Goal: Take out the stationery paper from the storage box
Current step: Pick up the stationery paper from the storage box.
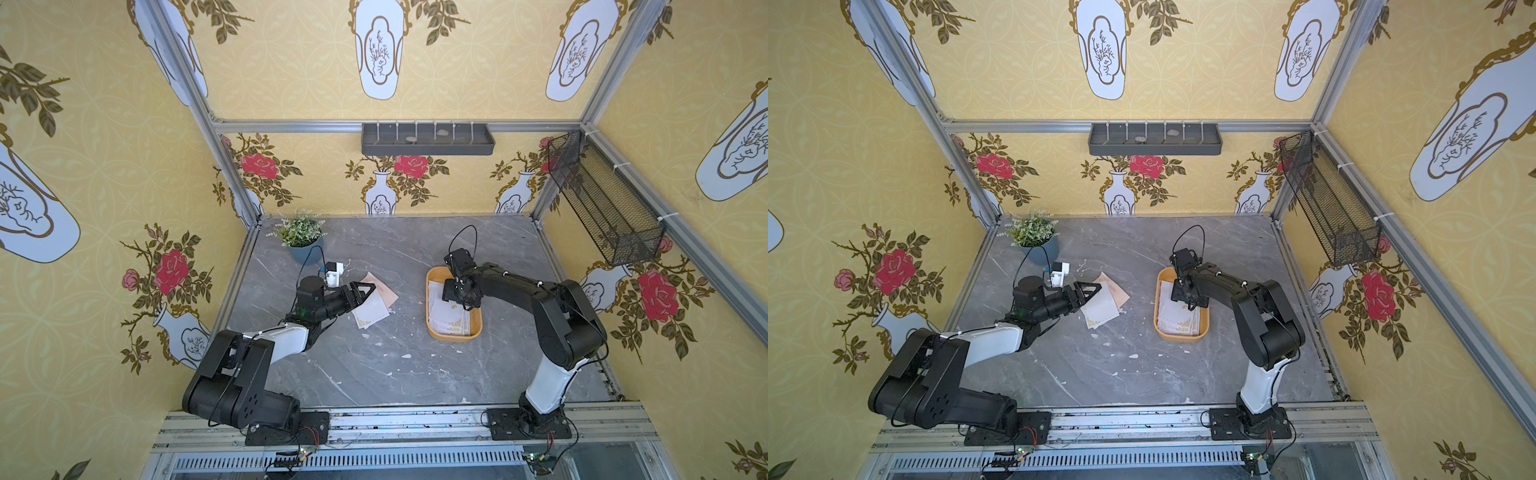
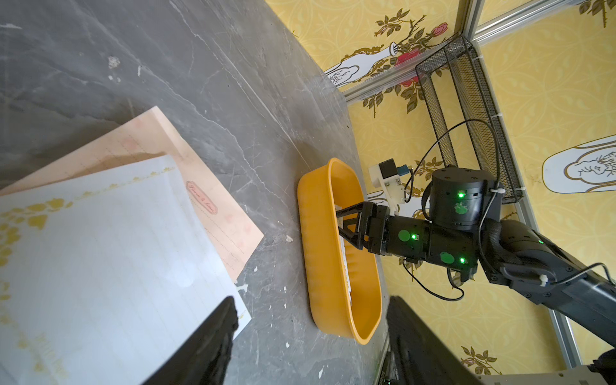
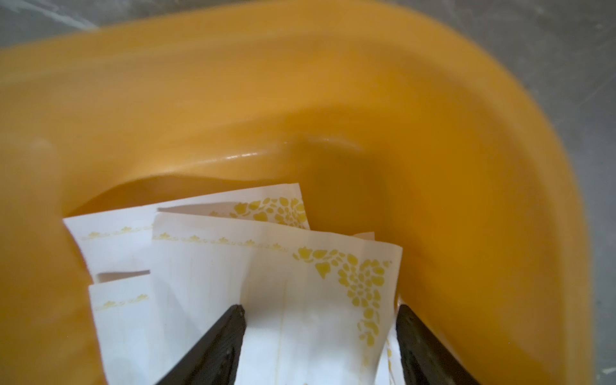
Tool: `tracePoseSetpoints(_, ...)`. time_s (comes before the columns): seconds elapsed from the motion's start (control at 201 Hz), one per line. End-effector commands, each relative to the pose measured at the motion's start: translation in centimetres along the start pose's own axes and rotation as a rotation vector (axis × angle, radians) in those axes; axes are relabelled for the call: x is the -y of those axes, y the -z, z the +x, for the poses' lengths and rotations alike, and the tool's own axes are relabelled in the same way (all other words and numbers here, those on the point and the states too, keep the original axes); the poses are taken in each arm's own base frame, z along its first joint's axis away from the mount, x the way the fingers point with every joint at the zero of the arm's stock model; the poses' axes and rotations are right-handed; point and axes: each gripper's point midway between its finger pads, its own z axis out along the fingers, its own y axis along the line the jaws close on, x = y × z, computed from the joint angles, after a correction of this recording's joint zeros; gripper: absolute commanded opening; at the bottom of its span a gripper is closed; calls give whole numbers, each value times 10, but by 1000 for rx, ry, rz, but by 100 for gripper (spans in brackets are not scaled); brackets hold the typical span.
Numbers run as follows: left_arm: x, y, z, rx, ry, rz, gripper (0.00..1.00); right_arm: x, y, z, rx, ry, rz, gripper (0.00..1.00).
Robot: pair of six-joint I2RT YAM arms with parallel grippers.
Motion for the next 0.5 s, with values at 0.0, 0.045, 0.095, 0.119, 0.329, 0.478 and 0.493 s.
tracePoseSetpoints(0.0,3,0,-1,1,-12,19,72,0,-3,1,-4,-16,-1,71)
tracePoseSetpoints(0.045,3,-1,-2,1,-12,19,71,-1,-4,1,-2,-18,-3,66)
tracePoseSetpoints(0.095,3,-1,-1,-1,-11,19,71,-1,-3,1,3,-20,-5,62)
tracePoseSetpoints(0.119,3,-1,-1,-3,-10,19,71,0,-3,0,8,-19,-6,60)
tracePoseSetpoints(0.329,1,-2,0,-5,-5,14,71,3,6,-5,33,-17,11,37)
tracePoseSetpoints(0.478,0,-3,1,-8,-2,12,70,7,15,-10,56,-14,33,18)
tracePoseSetpoints(0.493,0,-3,0,-7,-3,13,70,8,16,-10,57,-15,35,17)
